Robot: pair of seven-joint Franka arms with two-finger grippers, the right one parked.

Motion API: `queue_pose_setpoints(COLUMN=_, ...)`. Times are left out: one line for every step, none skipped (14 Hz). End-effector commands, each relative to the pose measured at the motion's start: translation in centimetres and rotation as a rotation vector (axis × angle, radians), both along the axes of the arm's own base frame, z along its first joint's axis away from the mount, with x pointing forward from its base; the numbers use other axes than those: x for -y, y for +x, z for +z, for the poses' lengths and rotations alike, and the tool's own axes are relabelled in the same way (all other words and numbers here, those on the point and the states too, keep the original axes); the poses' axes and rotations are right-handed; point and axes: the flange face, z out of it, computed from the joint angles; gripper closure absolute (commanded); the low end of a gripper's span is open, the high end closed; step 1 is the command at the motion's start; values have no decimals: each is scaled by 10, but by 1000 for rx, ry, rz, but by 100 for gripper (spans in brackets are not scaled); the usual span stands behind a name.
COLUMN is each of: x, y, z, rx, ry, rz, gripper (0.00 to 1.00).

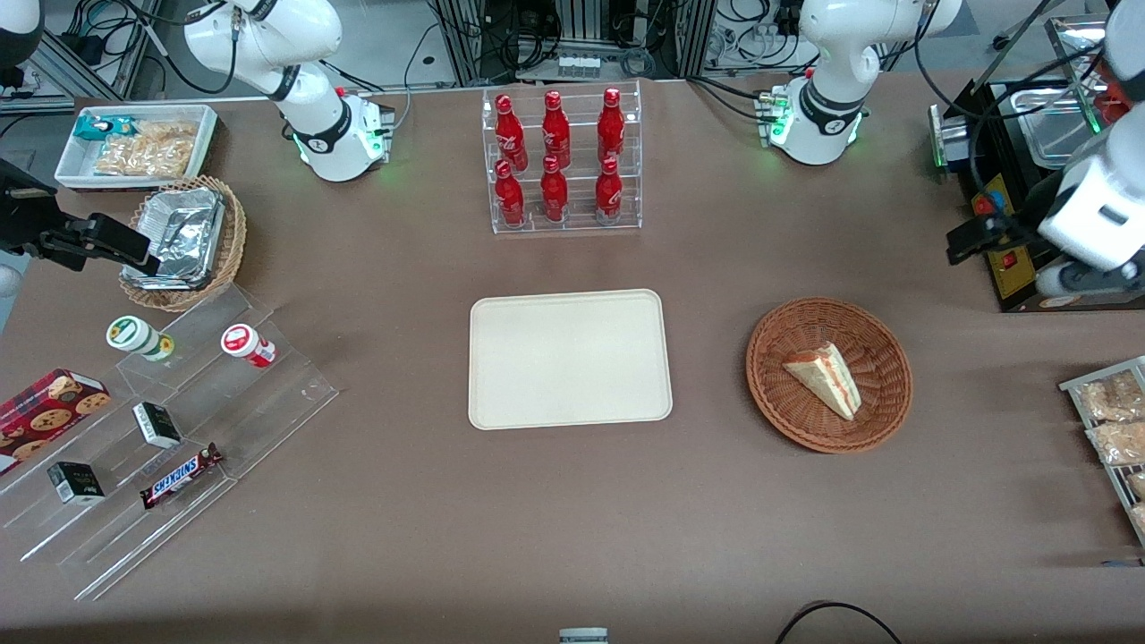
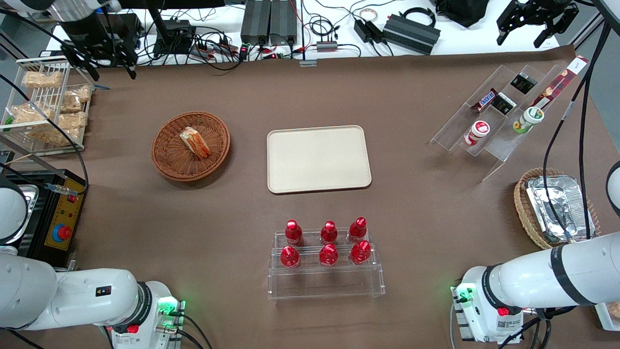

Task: Place sandwich from basket to tray
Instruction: 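Move the left gripper over the sandwich in the wicker basket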

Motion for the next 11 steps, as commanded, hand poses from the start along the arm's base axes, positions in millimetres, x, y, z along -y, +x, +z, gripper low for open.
queue_pose_setpoints(x=16, y=6, z=-59, rx=8, ry=21, rz=64, gripper=0)
queue_pose_setpoints(x=30, y=5, z=-77, rx=31, ry=29, rz=97, gripper=0)
queue_pose_setpoints(x=35, y=4, z=-96, rx=59, ry=35, rz=166, gripper=0)
queue_pose_setpoints(x=41, y=3, z=-112, rx=88, ry=38, rz=229, gripper=0)
queue_pose_setpoints(x=46, y=1, z=-126, rx=103, ry=38, rz=271, gripper=0)
queue_pose_setpoints(x=48, y=-3, z=-142, rx=121, ry=39, rz=332, gripper=0)
queue_pose_setpoints(x=48, y=-6, z=-157, rx=146, ry=36, rz=408, gripper=0)
queue_pose_setpoints(x=52, y=-10, z=-170, rx=172, ry=30, rz=473, gripper=0)
queue_pose_setpoints(x=54, y=-12, z=-182, rx=194, ry=22, rz=536, gripper=0)
queue_pose_setpoints(x=54, y=-12, z=-190, rx=209, ry=16, rz=596, gripper=0)
queue_pose_setpoints(x=55, y=-12, z=-205, rx=210, ry=13, rz=649, gripper=0)
